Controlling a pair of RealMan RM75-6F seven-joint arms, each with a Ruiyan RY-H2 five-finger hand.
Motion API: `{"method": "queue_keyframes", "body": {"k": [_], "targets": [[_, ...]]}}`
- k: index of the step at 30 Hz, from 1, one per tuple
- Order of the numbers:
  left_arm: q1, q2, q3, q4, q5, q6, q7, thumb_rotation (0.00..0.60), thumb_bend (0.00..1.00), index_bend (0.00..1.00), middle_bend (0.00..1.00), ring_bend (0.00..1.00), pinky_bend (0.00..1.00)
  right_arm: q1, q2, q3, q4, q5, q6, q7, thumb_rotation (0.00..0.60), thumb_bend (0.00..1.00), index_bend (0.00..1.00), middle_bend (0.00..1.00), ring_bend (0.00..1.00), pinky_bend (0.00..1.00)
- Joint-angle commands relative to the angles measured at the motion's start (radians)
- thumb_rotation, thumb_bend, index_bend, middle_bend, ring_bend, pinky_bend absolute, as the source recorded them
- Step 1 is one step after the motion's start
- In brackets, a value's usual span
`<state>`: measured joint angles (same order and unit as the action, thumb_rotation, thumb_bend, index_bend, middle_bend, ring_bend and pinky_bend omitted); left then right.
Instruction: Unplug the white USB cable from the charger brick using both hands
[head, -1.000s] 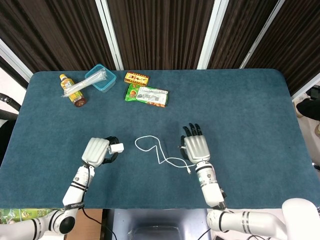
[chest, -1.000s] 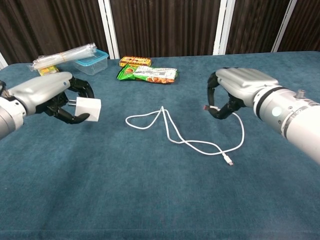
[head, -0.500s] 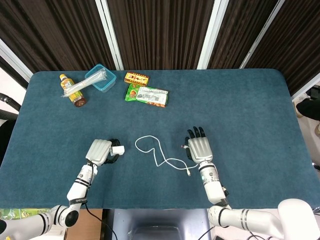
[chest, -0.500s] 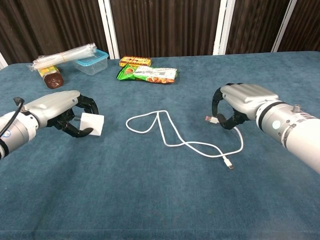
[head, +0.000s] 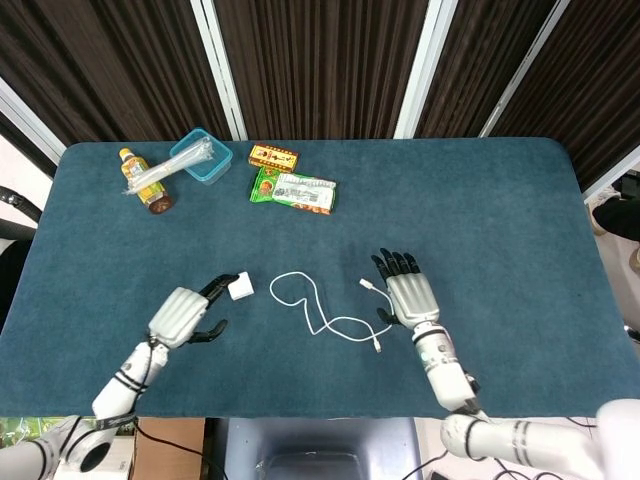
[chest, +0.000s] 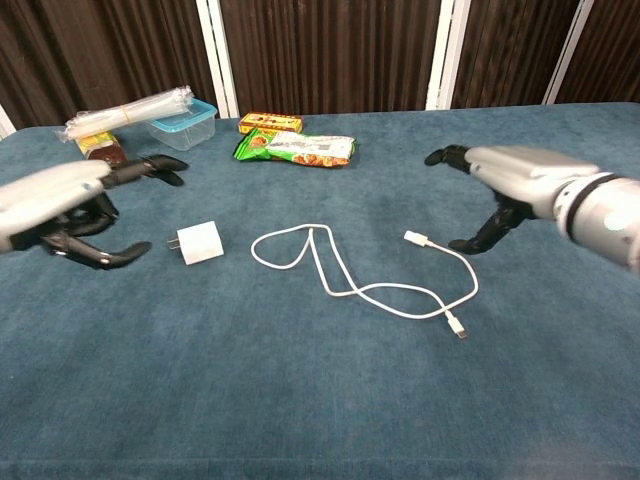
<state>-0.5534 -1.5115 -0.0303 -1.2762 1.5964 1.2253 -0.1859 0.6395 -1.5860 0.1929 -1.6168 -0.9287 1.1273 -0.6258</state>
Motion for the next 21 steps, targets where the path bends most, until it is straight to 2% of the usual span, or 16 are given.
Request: {"method": "queue_keyframes", "body": {"k": [1, 2, 4, 5, 8, 12, 16, 17, 18, 21], "targets": [[0.121, 0.145, 0.049, -0.075, 0.061, 0.236, -0.077, 0.6, 0.42, 0.09, 0.12, 0.49, 0.75, -0.126, 0.216, -0.131, -0.2, -0.22, 0.11, 0.081, 0.6, 0.33, 0.0, 0.0, 0.0, 0.0], [0.147, 0.164, 0.066, -0.08, 0.078, 0.275, -0.091, 0.6, 0.42, 0.1, 0.12, 0.36, 0.63, -0.155, 0.262, -0.164, -0.235, -0.253, 0.134, 0.086, 0.6, 0.31, 0.0, 0.0, 0.0, 0.0], [0.193, 0.214, 0.093, -0.091, 0.105, 0.346, -0.138, 0.6, 0.42, 0.1, 0.12, 0.17, 0.4, -0.224, 0.356, -0.239, -0.3, -0.332, 0.2, 0.1, 0.6, 0.27, 0.0, 0.0, 0.0, 0.0], [0.212, 0.235, 0.101, -0.1, 0.101, 0.363, -0.145, 0.6, 0.42, 0.1, 0.12, 0.11, 0.29, -0.255, 0.389, -0.27, -0.316, -0.37, 0.232, 0.109, 0.6, 0.25, 0.0, 0.0, 0.0, 0.0], [0.296, 0.297, 0.166, -0.1, 0.147, 0.453, -0.159, 0.6, 0.42, 0.1, 0.1, 0.03, 0.1, -0.362, 0.447, -0.356, -0.303, -0.513, 0.364, 0.147, 0.6, 0.24, 0.0, 0.0, 0.0, 0.0], [0.418, 0.313, 0.259, -0.01, 0.197, 0.546, -0.185, 0.6, 0.42, 0.1, 0.07, 0.0, 0.03, -0.494, 0.448, -0.421, -0.198, -0.641, 0.516, 0.26, 0.6, 0.23, 0.0, 0.0, 0.0, 0.0], [0.506, 0.349, 0.341, 0.035, 0.259, 0.591, -0.116, 0.6, 0.42, 0.06, 0.02, 0.0, 0.0, -0.57, 0.412, -0.439, -0.092, -0.671, 0.566, 0.34, 0.6, 0.22, 0.0, 0.0, 0.0, 0.0], [0.526, 0.351, 0.351, 0.042, 0.276, 0.614, -0.098, 0.6, 0.42, 0.05, 0.01, 0.0, 0.0, -0.574, 0.419, -0.448, -0.094, -0.686, 0.56, 0.344, 0.6, 0.22, 0.0, 0.0, 0.0, 0.0], [0.484, 0.386, 0.314, 0.007, 0.262, 0.605, -0.111, 0.6, 0.43, 0.05, 0.01, 0.0, 0.0, -0.577, 0.424, -0.447, -0.092, -0.711, 0.572, 0.351, 0.6, 0.22, 0.0, 0.0, 0.0, 0.0], [0.505, 0.446, 0.335, -0.033, 0.282, 0.623, -0.102, 0.6, 0.43, 0.05, 0.01, 0.0, 0.0, -0.598, 0.421, -0.427, -0.068, -0.732, 0.6, 0.369, 0.6, 0.22, 0.0, 0.0, 0.0, 0.0]]}}
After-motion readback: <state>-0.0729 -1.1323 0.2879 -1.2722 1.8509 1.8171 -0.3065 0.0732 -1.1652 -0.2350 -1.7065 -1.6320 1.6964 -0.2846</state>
